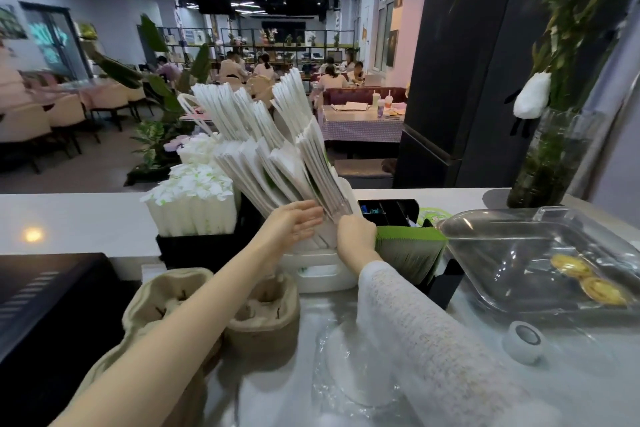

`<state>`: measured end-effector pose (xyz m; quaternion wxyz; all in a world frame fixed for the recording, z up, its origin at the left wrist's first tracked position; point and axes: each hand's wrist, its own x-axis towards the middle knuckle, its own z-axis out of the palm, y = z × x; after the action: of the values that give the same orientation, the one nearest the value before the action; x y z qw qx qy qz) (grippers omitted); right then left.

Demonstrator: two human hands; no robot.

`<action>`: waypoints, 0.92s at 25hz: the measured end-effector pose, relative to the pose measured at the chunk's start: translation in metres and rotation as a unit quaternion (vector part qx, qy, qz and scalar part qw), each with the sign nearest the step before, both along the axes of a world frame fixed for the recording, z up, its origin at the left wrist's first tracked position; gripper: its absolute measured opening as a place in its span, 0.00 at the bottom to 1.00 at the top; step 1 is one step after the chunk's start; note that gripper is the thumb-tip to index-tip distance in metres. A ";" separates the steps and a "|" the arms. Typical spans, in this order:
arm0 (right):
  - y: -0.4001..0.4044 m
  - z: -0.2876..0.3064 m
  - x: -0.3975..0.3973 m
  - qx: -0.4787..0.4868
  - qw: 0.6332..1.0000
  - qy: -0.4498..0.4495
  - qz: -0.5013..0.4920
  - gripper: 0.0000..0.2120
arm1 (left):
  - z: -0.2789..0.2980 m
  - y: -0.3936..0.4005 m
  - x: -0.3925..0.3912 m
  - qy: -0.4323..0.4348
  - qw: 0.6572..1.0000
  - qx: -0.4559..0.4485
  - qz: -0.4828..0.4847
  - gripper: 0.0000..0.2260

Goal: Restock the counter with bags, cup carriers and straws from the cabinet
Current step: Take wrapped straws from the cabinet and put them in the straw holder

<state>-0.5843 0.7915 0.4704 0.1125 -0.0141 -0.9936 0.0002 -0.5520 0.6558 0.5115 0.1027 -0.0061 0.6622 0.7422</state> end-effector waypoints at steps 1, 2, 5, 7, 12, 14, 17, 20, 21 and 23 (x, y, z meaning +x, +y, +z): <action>0.001 0.000 0.000 -0.019 1.000 -0.005 -0.011 0.11 | 0.004 -0.006 0.011 0.008 1.000 -0.017 -0.004 0.16; 0.002 0.000 0.002 -0.039 0.999 -0.013 -0.016 0.11 | 0.007 -0.014 0.023 0.014 0.999 -0.040 -0.008 0.16; 0.002 0.004 0.016 -0.063 0.998 -0.023 -0.007 0.13 | 0.015 -0.032 0.058 0.036 0.997 -0.073 -0.012 0.16; 0.002 0.008 0.027 -0.075 0.997 -0.020 0.008 0.14 | 0.017 -0.040 0.078 0.045 0.994 -0.100 -0.009 0.16; -0.016 -0.005 0.062 -0.250 0.966 0.004 0.064 0.09 | 0.012 -0.049 0.105 0.084 0.980 -0.178 0.000 0.14; -0.026 -0.011 0.083 -0.335 0.938 0.018 0.091 0.13 | 0.012 -0.050 0.112 0.092 0.979 -0.180 -0.004 0.13; -0.030 -0.001 0.113 -0.428 0.899 0.007 0.093 0.18 | 0.014 -0.047 0.123 0.108 0.976 -0.187 -0.008 0.11; -0.027 0.005 0.142 -0.451 0.887 -0.003 0.096 0.18 | 0.013 -0.051 0.138 0.137 0.969 -0.206 0.027 0.10; -0.025 0.004 0.155 -0.450 0.888 -0.005 0.096 0.19 | 0.013 -0.054 0.146 0.143 0.968 -0.204 0.038 0.10; -0.020 0.002 0.183 -0.440 0.894 -0.008 0.087 0.19 | 0.010 -0.066 0.165 0.142 0.966 -0.208 0.047 0.09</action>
<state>-0.4010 0.7710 0.4727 0.0860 0.0242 -0.8901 0.4470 -0.3872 0.5898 0.5217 -0.0314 0.0469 0.8091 0.5850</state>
